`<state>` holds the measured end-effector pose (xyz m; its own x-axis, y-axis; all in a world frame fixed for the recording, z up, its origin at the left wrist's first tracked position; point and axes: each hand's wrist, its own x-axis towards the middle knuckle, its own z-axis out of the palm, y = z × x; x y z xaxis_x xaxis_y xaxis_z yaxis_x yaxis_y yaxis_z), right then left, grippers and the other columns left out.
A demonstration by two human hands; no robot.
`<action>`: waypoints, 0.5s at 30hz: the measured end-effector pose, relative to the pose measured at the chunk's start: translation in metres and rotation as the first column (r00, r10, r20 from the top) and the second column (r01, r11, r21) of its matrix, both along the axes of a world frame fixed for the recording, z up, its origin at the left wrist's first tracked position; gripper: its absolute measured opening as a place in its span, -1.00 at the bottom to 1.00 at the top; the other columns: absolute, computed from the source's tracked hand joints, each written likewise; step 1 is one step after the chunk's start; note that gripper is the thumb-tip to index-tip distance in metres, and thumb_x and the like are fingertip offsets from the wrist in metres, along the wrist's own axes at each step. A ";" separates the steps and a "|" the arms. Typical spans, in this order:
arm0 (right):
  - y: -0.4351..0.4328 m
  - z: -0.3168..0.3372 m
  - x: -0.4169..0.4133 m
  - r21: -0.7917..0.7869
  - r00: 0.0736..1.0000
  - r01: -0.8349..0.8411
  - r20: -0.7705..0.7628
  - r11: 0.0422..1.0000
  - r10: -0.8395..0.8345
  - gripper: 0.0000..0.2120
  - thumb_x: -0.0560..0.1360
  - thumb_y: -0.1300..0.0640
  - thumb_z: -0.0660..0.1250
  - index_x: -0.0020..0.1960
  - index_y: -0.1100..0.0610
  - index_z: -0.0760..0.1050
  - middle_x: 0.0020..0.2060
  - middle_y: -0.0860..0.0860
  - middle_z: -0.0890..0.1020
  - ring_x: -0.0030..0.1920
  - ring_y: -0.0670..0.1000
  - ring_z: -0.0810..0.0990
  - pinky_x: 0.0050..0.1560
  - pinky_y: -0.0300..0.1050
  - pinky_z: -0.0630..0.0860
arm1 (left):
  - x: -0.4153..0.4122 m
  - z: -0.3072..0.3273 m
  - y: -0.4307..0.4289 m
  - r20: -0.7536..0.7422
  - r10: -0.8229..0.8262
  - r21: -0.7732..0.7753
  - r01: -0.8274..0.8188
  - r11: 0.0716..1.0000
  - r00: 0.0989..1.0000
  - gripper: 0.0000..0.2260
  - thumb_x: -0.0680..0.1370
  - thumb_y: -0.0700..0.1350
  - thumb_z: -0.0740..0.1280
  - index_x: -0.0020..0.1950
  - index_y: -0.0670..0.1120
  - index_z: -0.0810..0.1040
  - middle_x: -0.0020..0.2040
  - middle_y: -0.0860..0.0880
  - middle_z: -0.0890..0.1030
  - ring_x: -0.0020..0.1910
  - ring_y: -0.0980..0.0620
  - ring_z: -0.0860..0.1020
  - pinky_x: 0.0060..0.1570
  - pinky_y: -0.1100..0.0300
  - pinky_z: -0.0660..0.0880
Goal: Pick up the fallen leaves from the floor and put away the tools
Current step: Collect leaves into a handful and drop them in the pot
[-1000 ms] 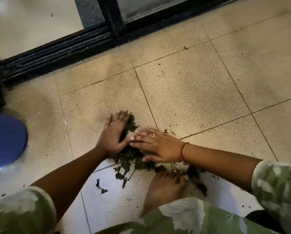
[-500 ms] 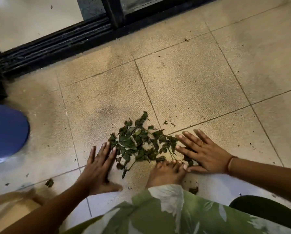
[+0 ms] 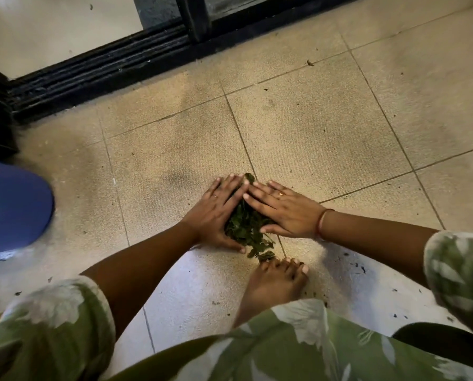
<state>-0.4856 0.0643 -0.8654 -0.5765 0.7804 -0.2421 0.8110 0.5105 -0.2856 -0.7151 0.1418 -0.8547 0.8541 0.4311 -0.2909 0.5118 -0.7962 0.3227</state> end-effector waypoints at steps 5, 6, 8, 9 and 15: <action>0.004 0.016 -0.045 -0.265 0.859 0.280 -0.361 0.923 -0.364 -0.27 0.55 -0.28 -0.14 0.55 0.11 -0.24 0.54 0.07 -0.15 0.53 -0.04 -0.14 0.51 -0.10 -0.09 | 0.005 0.002 -0.002 0.199 0.282 -0.184 -0.247 0.951 0.939 -0.02 0.41 0.46 0.18 0.53 -0.25 0.09 0.47 -0.23 0.28 0.45 -0.17 0.26 0.37 -0.16 0.30; -0.001 0.021 -0.047 -0.271 0.826 0.283 -0.418 0.920 -0.378 -0.26 0.54 -0.27 -0.06 0.55 0.09 -0.22 0.54 0.05 -0.15 0.53 -0.05 -0.16 0.50 -0.12 -0.11 | 0.003 0.004 -0.004 0.222 0.320 -0.196 -0.279 0.940 0.921 -0.04 0.41 0.43 0.21 0.53 -0.24 0.10 0.43 -0.22 0.32 0.41 -0.16 0.31 0.34 -0.14 0.33; -0.012 0.025 -0.044 -0.129 0.850 0.271 -0.433 0.954 -0.300 -0.19 0.51 -0.31 0.06 0.56 0.07 -0.16 0.54 0.07 -0.17 0.54 0.01 -0.18 0.51 -0.04 -0.18 | -0.006 0.007 -0.007 0.231 0.357 -0.169 -0.324 0.931 0.905 0.00 0.34 0.44 0.29 0.54 -0.17 0.07 0.44 -0.20 0.30 0.42 -0.14 0.27 0.37 -0.10 0.28; -0.017 0.023 -0.039 -0.034 0.897 0.238 -0.377 0.971 -0.233 -0.14 0.48 -0.36 0.08 0.56 0.07 -0.15 0.54 0.09 -0.17 0.54 0.07 -0.18 0.51 0.03 -0.22 | -0.014 0.009 -0.008 0.227 0.356 -0.132 -0.333 0.934 0.907 0.05 0.29 0.46 0.30 0.54 -0.15 0.04 0.47 -0.20 0.26 0.45 -0.14 0.22 0.39 -0.12 0.24; -0.017 -0.007 -0.032 0.157 0.998 -0.019 -0.056 0.987 0.028 -0.07 0.40 -0.50 0.00 0.56 0.01 -0.17 0.53 0.12 -0.09 0.51 0.25 -0.10 0.43 0.35 -0.17 | -0.070 0.007 -0.013 0.033 0.258 -0.043 -0.256 0.966 0.966 0.25 0.16 0.57 0.27 0.58 -0.13 -0.12 0.58 -0.14 -0.07 0.55 -0.13 -0.07 0.46 -0.22 0.04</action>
<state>-0.5180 0.0470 -0.8727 -0.6048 0.7920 -0.0833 0.7825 0.5716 -0.2470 -0.7852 0.1285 -0.8481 0.7267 0.6270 -0.2807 0.6845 -0.6262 0.3733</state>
